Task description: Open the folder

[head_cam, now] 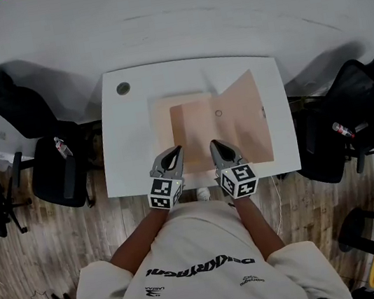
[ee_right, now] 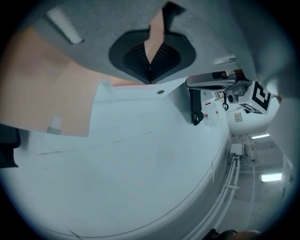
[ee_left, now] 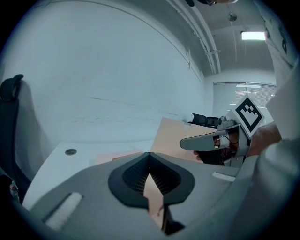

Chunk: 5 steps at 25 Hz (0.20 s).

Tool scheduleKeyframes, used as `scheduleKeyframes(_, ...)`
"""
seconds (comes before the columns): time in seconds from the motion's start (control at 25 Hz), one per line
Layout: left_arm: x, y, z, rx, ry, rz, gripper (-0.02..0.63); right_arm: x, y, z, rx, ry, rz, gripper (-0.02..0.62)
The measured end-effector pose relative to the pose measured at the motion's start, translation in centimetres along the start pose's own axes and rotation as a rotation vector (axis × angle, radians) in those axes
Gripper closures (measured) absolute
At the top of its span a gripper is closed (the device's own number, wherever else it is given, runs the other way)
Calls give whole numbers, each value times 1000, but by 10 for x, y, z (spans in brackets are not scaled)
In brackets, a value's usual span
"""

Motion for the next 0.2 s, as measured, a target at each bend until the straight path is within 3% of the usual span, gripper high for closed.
scheduleKeyframes(0.2,1,-3,-2,1,-1,13,607,0,0,2,-4,5,1,594)
Point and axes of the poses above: the fingertips, and each gripper's own axes: x backward along the fingers, z to its right, y out of its underside, the point moved 1 cm from there along x, backward along the fingers, and after that the axes turned 5 degrees about -z, right-handed, at the moved point
